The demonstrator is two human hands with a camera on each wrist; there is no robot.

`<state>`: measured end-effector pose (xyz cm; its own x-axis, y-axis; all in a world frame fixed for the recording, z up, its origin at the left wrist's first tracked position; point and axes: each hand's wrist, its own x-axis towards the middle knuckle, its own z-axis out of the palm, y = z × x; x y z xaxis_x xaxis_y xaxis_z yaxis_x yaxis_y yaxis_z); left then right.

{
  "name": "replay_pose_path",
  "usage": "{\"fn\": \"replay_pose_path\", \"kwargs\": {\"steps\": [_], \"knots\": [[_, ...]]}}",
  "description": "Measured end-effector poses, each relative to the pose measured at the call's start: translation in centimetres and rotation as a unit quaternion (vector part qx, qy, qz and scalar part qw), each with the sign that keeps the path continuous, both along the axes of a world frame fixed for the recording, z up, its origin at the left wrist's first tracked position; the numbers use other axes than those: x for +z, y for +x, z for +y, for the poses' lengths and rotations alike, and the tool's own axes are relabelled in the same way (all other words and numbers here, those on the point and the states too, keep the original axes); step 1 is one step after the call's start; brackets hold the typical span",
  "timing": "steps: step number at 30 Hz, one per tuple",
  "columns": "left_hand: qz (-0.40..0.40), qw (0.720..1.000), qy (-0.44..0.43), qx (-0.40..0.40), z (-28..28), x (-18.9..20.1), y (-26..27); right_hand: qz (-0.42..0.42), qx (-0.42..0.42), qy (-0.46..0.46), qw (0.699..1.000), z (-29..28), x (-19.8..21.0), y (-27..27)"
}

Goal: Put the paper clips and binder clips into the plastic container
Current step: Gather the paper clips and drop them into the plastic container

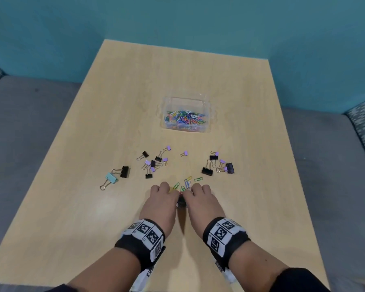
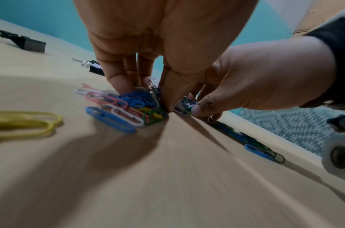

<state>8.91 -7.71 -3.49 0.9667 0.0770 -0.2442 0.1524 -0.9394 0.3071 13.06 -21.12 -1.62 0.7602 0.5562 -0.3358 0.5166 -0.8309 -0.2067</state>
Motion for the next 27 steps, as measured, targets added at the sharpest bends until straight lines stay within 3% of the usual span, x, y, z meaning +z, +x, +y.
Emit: {"fn": "replay_pose_path", "kwargs": {"steps": [11, 17, 20, 23, 25, 27], "knots": [[0.048, 0.999, -0.015, 0.017, 1.3, 1.0, 2.2, 0.078, 0.013, -0.004, 0.997, -0.2, 1.3, 2.4], [0.067, 0.993, -0.078, 0.063, 1.9, 2.0, 3.1, 0.106, -0.005, 0.025, 0.994, -0.7, 1.4, 3.8], [0.081, 0.985, -0.13, 0.081, 2.7, 2.8, 3.2, 0.174, -0.041, 0.058, 0.982, -1.3, 2.2, 4.9], [0.108, 0.953, -0.248, 0.137, 3.5, 4.3, 3.5, 0.263, -0.095, 0.109, 0.954, -2.2, 3.5, 6.1], [0.123, 0.897, -0.381, 0.186, 4.2, 5.5, 4.5, 0.323, -0.143, 0.161, 0.922, -2.2, 4.8, 7.5], [0.114, 0.858, -0.457, 0.206, 5.1, 6.8, 6.3, 0.36, -0.188, 0.218, 0.887, -1.9, 5.9, 9.8]]}}
